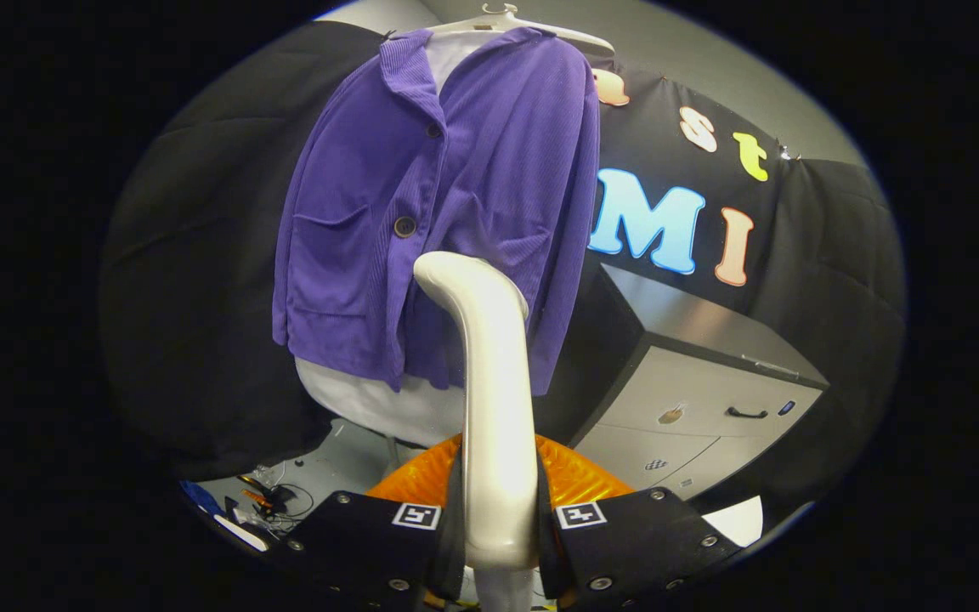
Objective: Iron the clothes twice with a garment steamer, once on the left side and once on the right side.
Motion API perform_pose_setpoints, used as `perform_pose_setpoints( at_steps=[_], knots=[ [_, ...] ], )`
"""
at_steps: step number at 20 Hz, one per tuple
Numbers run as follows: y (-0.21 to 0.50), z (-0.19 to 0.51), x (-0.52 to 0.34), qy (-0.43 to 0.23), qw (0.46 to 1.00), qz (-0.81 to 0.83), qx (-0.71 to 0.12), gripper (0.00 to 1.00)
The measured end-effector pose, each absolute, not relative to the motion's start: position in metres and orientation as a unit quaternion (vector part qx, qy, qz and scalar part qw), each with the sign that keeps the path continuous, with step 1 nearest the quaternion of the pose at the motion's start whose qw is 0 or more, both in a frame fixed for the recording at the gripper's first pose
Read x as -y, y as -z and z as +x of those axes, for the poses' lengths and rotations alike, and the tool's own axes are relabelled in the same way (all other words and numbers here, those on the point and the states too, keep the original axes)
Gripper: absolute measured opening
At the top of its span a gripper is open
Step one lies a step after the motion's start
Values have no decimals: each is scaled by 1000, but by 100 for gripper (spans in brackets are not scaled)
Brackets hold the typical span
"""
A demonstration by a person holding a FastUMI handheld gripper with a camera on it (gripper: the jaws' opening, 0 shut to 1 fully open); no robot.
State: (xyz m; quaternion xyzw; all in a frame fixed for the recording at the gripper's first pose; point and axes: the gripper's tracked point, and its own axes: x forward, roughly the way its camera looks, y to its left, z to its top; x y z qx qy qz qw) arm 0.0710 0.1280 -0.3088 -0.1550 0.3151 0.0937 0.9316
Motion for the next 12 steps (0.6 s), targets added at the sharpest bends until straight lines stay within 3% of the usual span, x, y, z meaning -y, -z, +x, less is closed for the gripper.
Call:
perform_pose_setpoints(
  at_steps=[7, 12],
  knots=[
    [368, 29, -112, -118, 896, -150, -401, 35],
    [370, 3, -105, -133, 882, -163, -421, 35]
  ],
)
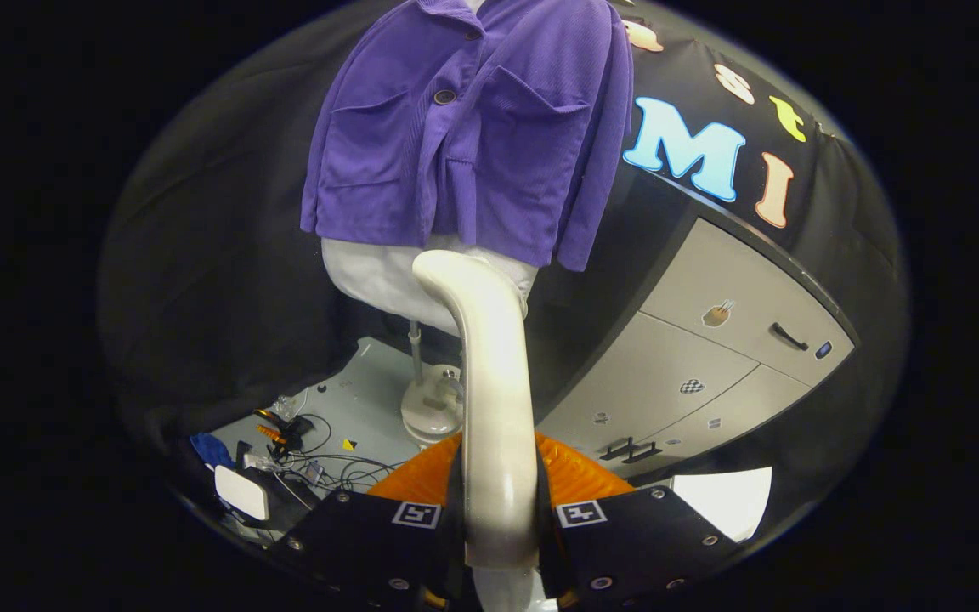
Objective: Iron the clothes twice with a garment steamer, once on the left side and once on the right side.
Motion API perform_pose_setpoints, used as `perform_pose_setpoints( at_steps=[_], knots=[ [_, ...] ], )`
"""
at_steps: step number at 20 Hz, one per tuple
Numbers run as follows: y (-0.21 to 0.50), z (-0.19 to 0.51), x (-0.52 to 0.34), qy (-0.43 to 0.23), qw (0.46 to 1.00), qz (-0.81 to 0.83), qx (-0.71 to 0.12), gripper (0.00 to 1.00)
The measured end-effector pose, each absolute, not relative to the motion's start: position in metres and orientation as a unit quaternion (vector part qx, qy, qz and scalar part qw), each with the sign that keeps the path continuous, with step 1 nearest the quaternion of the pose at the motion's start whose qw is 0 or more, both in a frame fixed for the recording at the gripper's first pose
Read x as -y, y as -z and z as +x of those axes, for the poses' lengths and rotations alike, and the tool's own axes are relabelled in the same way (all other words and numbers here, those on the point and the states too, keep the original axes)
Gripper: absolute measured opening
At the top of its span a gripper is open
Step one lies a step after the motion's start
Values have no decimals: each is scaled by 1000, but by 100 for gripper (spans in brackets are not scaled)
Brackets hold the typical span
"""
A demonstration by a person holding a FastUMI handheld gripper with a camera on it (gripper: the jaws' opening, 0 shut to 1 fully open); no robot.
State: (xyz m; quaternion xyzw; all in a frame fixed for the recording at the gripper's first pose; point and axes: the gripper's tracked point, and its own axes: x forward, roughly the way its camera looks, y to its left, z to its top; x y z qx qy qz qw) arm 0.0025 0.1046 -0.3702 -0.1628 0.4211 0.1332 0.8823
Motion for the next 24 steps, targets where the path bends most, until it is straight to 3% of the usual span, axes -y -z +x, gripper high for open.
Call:
perform_pose_setpoints(
  at_steps=[7, 14, 24],
  knots=[
    [280, -2, -167, -186, 909, -101, -360, 35],
    [188, 35, -247, -255, 927, -126, -243, 35],
    [61, 95, -319, -245, 958, -118, -85, 35]
  ],
)
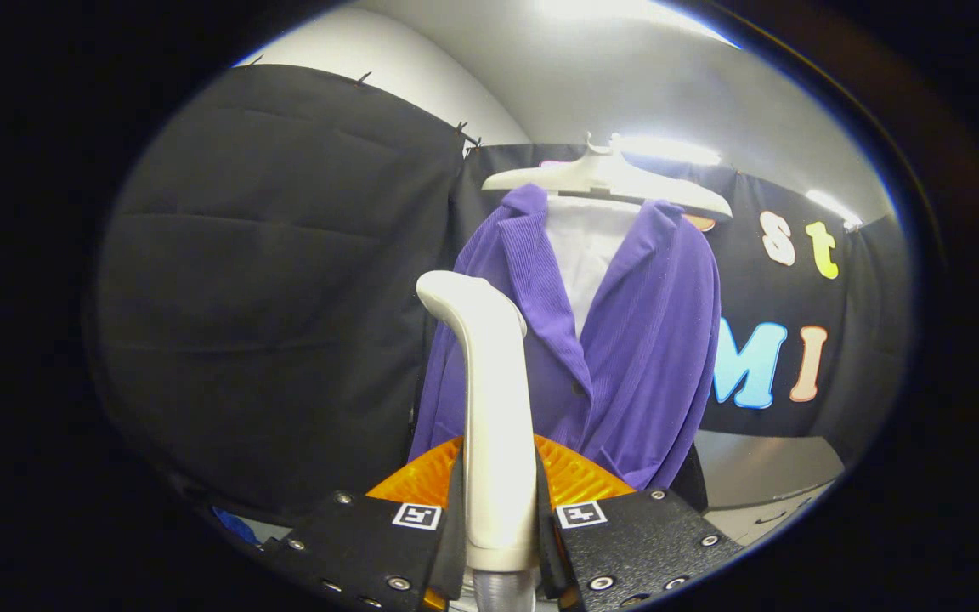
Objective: Iron the clothes twice with a garment steamer, once on the left side and once on the right side.
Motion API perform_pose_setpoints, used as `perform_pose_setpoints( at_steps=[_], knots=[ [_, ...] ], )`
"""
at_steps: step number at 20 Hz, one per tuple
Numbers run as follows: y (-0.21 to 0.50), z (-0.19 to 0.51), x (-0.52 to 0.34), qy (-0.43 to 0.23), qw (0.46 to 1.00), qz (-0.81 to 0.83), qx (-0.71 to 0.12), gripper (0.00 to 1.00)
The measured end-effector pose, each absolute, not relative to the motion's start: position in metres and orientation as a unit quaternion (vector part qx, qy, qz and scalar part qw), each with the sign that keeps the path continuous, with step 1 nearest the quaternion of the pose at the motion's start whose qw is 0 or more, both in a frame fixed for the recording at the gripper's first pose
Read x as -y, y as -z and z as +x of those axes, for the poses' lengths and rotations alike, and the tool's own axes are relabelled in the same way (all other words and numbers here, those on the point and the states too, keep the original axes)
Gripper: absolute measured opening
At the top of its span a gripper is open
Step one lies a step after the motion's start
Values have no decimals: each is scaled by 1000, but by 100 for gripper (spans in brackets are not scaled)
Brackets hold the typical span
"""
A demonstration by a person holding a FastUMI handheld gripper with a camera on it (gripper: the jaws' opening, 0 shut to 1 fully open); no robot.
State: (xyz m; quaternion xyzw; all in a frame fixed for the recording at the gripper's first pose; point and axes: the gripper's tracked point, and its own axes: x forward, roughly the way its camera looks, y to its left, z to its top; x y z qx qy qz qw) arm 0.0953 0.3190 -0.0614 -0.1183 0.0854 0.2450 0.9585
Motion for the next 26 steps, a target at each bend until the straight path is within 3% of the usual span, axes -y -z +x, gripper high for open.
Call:
perform_pose_setpoints(
  at_steps=[8, 15, 26],
  knots=[
    [19, 147, -342, -179, 974, -136, -12, 35],
    [66, 147, -351, -151, 972, -175, -32, 35],
    [187, 121, -339, -167, 959, -186, -132, 35]
  ],
)
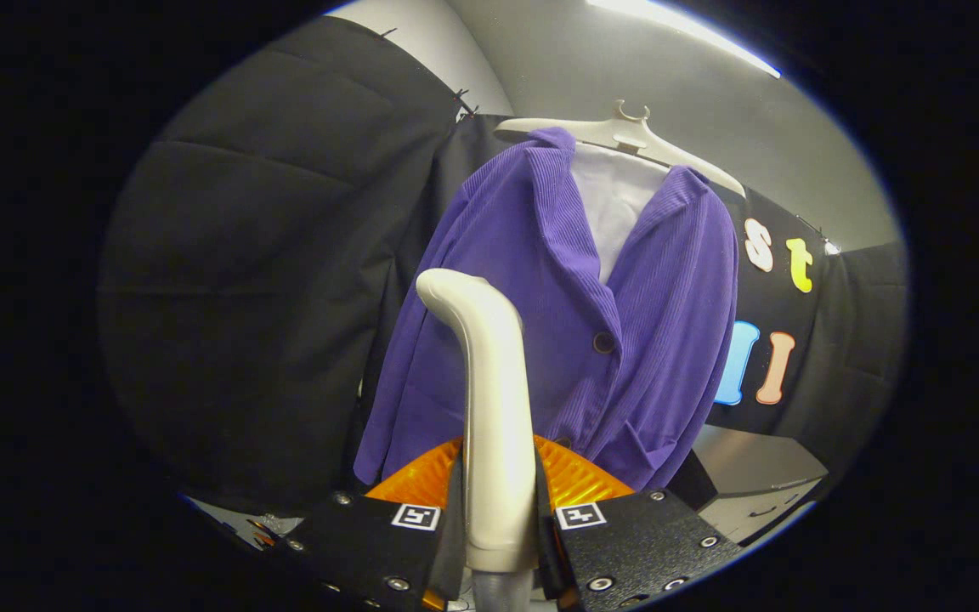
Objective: Iron the clothes twice with a garment steamer, once on the left side and once on the right side.
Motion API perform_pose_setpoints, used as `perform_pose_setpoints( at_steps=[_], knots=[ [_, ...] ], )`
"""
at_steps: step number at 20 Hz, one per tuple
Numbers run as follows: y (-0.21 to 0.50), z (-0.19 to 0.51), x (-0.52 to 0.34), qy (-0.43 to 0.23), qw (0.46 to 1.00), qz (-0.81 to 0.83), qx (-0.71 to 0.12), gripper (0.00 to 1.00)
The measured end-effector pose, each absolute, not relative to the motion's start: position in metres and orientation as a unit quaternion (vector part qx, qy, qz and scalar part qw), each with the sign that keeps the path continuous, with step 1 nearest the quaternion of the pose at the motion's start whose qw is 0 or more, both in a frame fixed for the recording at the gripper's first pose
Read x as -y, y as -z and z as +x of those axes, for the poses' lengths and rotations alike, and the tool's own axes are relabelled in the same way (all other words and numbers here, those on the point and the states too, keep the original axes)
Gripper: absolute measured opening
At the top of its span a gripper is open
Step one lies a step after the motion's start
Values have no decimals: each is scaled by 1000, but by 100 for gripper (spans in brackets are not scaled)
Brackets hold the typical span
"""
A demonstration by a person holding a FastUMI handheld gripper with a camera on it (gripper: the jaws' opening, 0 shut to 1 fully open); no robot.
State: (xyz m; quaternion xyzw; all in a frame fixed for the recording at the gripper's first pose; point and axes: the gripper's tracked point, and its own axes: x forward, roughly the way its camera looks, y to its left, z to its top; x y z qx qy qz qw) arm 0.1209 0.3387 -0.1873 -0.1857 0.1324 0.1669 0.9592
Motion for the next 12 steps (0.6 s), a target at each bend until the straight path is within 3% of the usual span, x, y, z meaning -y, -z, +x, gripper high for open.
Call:
perform_pose_setpoints(
  at_steps=[12],
  knots=[
    [277, 84, -323, -176, 940, -218, -194, 35]
  ],
)
